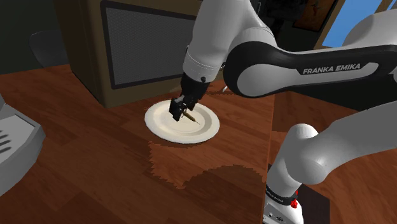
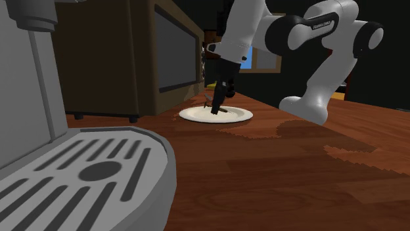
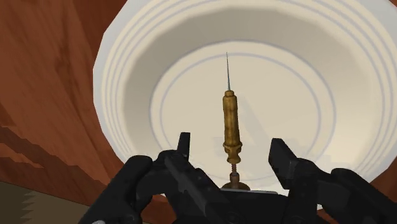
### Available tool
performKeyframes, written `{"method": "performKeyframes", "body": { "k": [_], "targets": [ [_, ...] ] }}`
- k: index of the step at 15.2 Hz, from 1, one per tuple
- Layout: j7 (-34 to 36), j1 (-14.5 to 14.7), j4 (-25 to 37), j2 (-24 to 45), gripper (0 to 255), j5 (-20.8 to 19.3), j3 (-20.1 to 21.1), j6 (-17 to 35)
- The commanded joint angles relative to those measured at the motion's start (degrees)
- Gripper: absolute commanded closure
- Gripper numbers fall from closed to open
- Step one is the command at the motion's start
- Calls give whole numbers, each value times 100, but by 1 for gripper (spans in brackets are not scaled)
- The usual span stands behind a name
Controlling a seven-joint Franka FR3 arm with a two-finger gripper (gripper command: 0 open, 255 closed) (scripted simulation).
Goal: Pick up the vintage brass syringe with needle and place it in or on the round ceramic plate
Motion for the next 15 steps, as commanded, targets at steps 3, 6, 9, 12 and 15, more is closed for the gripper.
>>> {"method": "performKeyframes", "body": {
  "k": [3, 6, 9, 12, 15],
  "targets": [
    [1, 0, -2, 0, 0, 1, 1, -1],
    [-21, 33, 305, -99, 0, 26, -25, -407],
    [-32, 53, 601, -159, 0, 39, -40, -763],
    [-32, 53, 601, -159, 0, 39, -40, -763],
    [-32, 53, 601, -159, 0, 39, -40, -763]
  ]
}}
